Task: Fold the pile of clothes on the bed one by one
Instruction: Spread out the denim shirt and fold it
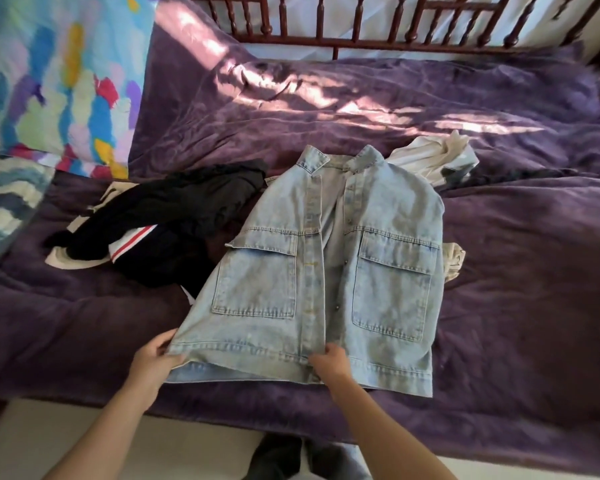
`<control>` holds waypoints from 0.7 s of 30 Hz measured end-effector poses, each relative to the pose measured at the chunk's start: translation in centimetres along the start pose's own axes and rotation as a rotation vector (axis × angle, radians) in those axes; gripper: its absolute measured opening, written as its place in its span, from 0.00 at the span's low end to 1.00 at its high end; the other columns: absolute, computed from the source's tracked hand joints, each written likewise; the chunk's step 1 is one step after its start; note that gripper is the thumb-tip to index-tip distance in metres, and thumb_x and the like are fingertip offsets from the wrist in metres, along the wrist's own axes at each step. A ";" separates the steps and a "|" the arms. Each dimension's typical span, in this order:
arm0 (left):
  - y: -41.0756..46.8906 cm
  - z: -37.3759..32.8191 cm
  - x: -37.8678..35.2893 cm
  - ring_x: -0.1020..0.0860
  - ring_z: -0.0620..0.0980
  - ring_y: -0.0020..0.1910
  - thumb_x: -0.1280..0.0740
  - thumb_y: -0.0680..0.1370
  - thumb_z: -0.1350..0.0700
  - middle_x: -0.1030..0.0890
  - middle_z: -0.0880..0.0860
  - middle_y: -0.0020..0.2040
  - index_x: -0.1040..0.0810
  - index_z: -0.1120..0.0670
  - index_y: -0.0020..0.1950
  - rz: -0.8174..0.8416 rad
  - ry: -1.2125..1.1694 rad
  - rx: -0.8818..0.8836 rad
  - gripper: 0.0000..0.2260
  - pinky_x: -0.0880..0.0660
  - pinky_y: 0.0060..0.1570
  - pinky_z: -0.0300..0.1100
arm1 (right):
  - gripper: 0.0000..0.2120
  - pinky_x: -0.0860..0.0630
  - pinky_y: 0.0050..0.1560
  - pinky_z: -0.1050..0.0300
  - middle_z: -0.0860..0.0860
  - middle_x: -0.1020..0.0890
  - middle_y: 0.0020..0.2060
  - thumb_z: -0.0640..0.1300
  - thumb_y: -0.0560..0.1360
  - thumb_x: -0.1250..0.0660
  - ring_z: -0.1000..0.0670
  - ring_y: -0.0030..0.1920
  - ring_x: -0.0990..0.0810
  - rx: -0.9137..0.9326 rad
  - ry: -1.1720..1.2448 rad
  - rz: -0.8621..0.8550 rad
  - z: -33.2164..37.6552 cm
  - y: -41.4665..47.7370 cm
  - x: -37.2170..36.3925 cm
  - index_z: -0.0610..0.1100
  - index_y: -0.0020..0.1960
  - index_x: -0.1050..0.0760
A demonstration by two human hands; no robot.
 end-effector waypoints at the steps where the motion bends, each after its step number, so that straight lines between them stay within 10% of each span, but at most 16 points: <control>1: -0.1 0.5 -0.2 0.24 0.56 0.48 0.34 0.70 0.75 0.22 0.60 0.52 0.29 0.65 0.66 -0.045 0.140 -0.031 0.24 0.24 0.40 0.38 | 0.14 0.30 0.40 0.60 0.47 0.21 0.45 0.39 0.75 0.38 0.48 0.42 0.22 0.007 -0.093 0.008 -0.4 -0.1 0.1 0.40 0.60 0.29; 7: -2.5 2.4 -6.9 0.34 0.61 0.64 0.28 0.70 0.49 0.36 0.61 0.69 0.40 0.49 0.74 -0.103 1.195 -0.186 0.36 0.30 0.58 0.51 | 0.23 0.33 0.64 0.51 0.44 0.34 0.67 0.46 0.77 0.40 0.43 0.68 0.35 0.112 -0.655 -0.080 -1.9 1.1 1.5 0.42 0.70 0.39; 11: -3.2 2.9 -13.5 0.28 0.69 0.61 0.17 0.39 0.47 0.24 0.67 0.61 0.18 0.54 0.57 0.047 1.456 -0.609 0.45 0.27 0.47 0.66 | 0.29 0.40 0.68 0.44 0.42 0.47 0.74 0.39 0.76 0.40 0.40 0.72 0.51 0.422 -1.134 -0.105 -2.0 2.3 1.7 0.45 0.74 0.47; 14: -4.7 3.0 -18.3 0.50 0.64 0.74 0.21 0.57 0.39 0.36 0.65 0.72 0.30 0.48 0.70 0.265 1.576 -0.633 0.44 0.42 0.65 0.62 | 0.34 0.35 0.64 0.38 0.37 0.45 0.73 0.38 0.73 0.33 0.34 0.71 0.42 0.464 -1.264 -0.067 -2.9 3.1 1.6 0.49 0.75 0.44; 16: -4.4 3.6 -21.1 0.62 0.59 0.75 0.34 0.75 0.44 0.55 0.61 0.77 0.50 0.49 0.77 0.340 1.549 -0.648 0.37 0.56 0.71 0.57 | 0.34 0.22 0.38 0.42 0.34 0.22 0.52 0.40 0.56 0.20 0.34 0.47 0.20 0.470 -1.235 -0.186 -2.4 3.6 2.6 0.51 0.61 0.23; 18: -3.9 3.4 -22.5 0.57 0.58 0.76 0.38 0.78 0.48 0.56 0.59 0.77 0.53 0.51 0.77 0.340 1.570 -0.622 0.33 0.51 0.72 0.54 | 0.31 0.25 0.24 0.50 0.41 0.20 0.36 0.39 0.46 0.19 0.40 0.31 0.20 0.494 -1.151 -0.237 -2.7 3.6 3.6 0.47 0.49 0.18; 21: -3.2 3.1 -22.9 0.46 0.56 0.74 0.40 0.79 0.56 0.44 0.57 0.74 0.41 0.52 0.74 0.293 1.580 -0.651 0.24 0.40 0.67 0.50 | 0.18 0.26 0.44 0.50 0.42 0.23 0.52 0.42 0.73 0.34 0.39 0.53 0.23 0.401 -0.787 -0.203 -2.7 2.9 5.4 0.44 0.63 0.27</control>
Point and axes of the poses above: each hand's wrist, its own y-axis towards the middle knuckle, its own x-axis out of the back of the hand, z = x × y, the point moved 6 cm from there along y, towards the middle knuckle
